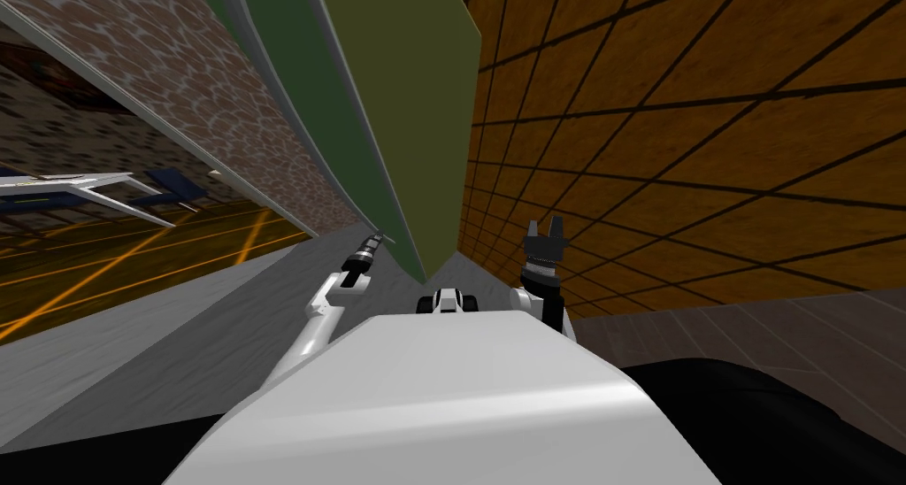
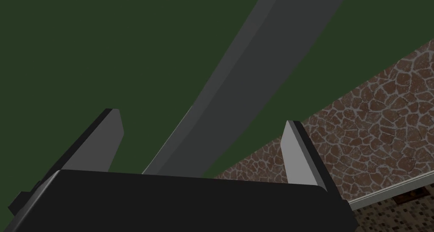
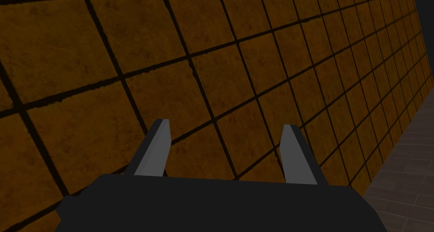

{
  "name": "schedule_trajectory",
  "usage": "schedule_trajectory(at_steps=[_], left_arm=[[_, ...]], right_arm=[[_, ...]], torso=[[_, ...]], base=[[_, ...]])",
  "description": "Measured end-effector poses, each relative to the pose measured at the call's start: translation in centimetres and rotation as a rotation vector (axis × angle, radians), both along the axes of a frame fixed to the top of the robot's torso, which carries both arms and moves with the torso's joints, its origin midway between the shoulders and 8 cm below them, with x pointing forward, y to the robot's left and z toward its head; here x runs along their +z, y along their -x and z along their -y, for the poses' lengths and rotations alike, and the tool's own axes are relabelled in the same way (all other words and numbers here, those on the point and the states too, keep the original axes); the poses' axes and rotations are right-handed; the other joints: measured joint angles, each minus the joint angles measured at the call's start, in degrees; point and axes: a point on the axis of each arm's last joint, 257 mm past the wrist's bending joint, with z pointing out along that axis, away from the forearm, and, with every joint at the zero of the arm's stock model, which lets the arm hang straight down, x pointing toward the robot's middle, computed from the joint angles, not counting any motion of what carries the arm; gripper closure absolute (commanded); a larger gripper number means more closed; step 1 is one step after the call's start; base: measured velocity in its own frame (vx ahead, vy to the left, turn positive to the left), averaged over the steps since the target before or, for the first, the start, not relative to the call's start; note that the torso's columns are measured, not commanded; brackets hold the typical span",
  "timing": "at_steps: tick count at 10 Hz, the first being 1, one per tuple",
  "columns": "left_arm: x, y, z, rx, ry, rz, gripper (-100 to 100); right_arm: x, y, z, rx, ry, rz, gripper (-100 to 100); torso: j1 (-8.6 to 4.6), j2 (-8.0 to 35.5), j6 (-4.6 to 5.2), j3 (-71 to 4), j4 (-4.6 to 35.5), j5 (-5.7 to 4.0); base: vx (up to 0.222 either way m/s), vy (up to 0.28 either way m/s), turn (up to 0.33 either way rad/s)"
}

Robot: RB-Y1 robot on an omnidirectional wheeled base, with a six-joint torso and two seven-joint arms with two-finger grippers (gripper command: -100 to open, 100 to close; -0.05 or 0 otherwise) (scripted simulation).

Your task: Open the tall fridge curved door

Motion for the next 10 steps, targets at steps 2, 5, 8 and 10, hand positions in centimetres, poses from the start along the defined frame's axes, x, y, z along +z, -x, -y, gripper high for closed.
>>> schedule_trajectory(at_steps=[2, 5, 8, 10], left_arm=[[0.5, -0.1, -0.3, 0.005, -0.003, 0.0, -100], [0.4, 0.0, -0.1, -0.004, -0.009, -0.007, 100], [0.0, 0.2, 1.3, -0.048, -0.01, -0.011, 100], [0.0, 0.5, 2.6, -0.09, -0.011, -0.012, 100]], right_arm=[[0.0, 0.0, 0.0, 0.0, 0.0, 0.0, 0], [0.0, 0.0, 0.0, 0.0, 0.0, 0.0, 0], [0.0, 0.0, 0.0, 0.0, 0.0, 0.0, 0], [0.0, 0.0, 0.0, 0.0, 0.001, 0.0, 0]], torso=[[0.11, -0.3, 0.01, -0.2, -0.1, 0.03], [0.49, 0.3, 0.08, 0.2, 0.2, 0.09], [0.5, -0.1, -0.03, -0.1, 0.3, -0.01], [0.5, -0.3, 0.05, -0.2, 0.3, -0.08]], base=[[0.062, 0.011, -0.044], [-0.057, 0.119, -0.032], [-0.141, 0.254, -0.054], [-0.142, 0.313, -0.061]])
